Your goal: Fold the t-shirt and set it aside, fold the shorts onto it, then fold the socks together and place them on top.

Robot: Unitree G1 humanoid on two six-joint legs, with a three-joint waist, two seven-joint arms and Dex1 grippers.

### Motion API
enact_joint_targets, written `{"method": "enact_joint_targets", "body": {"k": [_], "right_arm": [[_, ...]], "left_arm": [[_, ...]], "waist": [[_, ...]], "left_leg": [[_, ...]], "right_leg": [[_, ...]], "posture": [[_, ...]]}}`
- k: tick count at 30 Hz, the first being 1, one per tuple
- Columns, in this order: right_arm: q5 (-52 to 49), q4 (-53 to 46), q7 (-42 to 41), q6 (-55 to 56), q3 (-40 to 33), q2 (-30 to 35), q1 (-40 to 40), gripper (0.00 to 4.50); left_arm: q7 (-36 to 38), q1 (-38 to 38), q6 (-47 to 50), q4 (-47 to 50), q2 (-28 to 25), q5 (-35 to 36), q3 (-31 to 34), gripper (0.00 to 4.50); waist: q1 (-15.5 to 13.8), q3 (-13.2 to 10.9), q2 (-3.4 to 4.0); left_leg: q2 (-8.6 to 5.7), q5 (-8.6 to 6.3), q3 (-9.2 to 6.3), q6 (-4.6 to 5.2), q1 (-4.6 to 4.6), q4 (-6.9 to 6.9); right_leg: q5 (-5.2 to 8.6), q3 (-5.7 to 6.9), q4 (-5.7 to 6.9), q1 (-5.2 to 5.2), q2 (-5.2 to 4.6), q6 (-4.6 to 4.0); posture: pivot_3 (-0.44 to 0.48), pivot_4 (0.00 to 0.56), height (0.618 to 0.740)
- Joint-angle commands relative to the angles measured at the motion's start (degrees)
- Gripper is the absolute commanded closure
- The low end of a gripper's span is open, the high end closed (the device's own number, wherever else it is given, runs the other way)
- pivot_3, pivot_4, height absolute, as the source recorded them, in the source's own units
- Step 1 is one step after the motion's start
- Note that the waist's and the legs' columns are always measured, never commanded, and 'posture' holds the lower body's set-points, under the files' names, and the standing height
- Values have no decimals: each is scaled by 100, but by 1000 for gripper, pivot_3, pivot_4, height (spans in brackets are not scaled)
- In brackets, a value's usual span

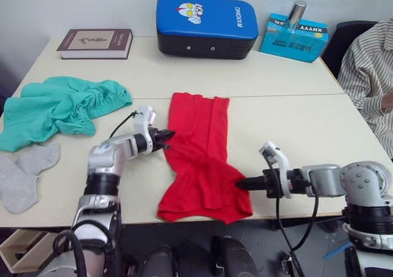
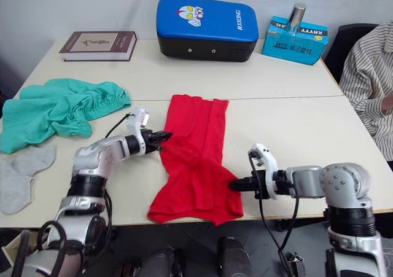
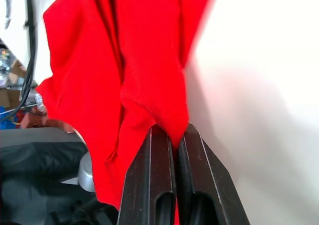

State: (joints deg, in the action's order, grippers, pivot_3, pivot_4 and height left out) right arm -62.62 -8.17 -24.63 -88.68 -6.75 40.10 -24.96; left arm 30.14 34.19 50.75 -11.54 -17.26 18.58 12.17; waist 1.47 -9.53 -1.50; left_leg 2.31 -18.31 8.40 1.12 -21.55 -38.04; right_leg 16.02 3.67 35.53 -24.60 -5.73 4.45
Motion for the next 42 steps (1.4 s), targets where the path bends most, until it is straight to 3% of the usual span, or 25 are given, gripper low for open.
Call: {"method": "enact_joint_targets", "body": {"k": [1,7,9,12,15,18,23,26,31,37,42], "right_arm": [[323,60,-603,439,255,210,-65,4500],[606,20,-1204,843,472,230,-37,4500],[624,-147,-1390,937,480,287,48,4500],[1089,-787,-2228,1938,626,843,492,3801],[2446,-1032,-3028,3991,912,1614,1200,2824],[3433,-433,-3525,6467,575,1571,1790,1787],[4641,719,-4322,10164,530,1470,2086,55],[4958,1474,-4519,11922,629,1212,1897,21],[5464,2556,-4726,14111,1075,1011,1536,21],[6003,3020,-4331,15261,1530,630,1029,21],[6380,3135,-3961,15262,1797,528,844,21]], "left_arm": [[-411,-278,164,945,168,302,270,4479],[-146,-637,-371,1230,-185,175,-153,4479],[145,-807,-793,1243,-560,-29,-410,4047],[722,-1123,-1233,1443,-1208,-97,-561,3315],[1519,-1717,-2147,1622,-2150,-438,-784,2425],[1968,-2213,-3414,1468,-2817,-809,-794,1521],[2644,-2366,-6331,1017,-3052,-1075,-873,0],[2972,-2063,-8195,451,-2970,-1358,-1240,0],[3107,-1237,-9853,-573,-2560,-1774,-1946,0],[3205,-507,-11355,-1564,-2082,-1921,-2758,0],[3263,-240,-11941,-2001,-1945,-1833,-3300,0]], "waist": [[-21,-2,-4],[-59,-4,-6],[-51,-4,-5],[-62,-7,0],[-73,-13,9],[-79,-14,8],[-144,-29,32],[-144,-32,37],[-133,-40,50],[-91,-41,46],[-50,-34,39]], "left_leg": [[-2,0,-1,1,0,0],[-6,0,-1,-1,0,-1],[-5,-1,0,-3,0,-1],[-1,-4,-1,-9,0,1],[1,-16,1,-10,-3,3],[5,-31,5,-13,-1,6],[2,-42,17,-24,1,5],[3,-39,14,-23,4,5],[2,-22,23,2,15,-1],[14,-16,41,6,36,-21],[17,-16,41,6,45,-21]], "right_leg": [[0,1,0,2,-2,1],[-1,3,0,1,-3,2],[-1,6,0,0,-1,2],[1,5,-3,-2,1,-2],[1,7,-16,-3,4,-3],[1,27,-38,4,11,-2],[-6,48,-46,6,2,10],[-6,55,-44,10,0,8],[-11,52,-33,19,4,6],[-10,43,-7,25,14,4],[-9,38,1,28,13,2]], "posture": [[0,150,740],[0,150,740],[0,150,740],[0,150,740],[0,150,740],[0,150,740],[0,150,740],[0,150,740],[0,150,740],[0,150,740],[0,150,740]]}}
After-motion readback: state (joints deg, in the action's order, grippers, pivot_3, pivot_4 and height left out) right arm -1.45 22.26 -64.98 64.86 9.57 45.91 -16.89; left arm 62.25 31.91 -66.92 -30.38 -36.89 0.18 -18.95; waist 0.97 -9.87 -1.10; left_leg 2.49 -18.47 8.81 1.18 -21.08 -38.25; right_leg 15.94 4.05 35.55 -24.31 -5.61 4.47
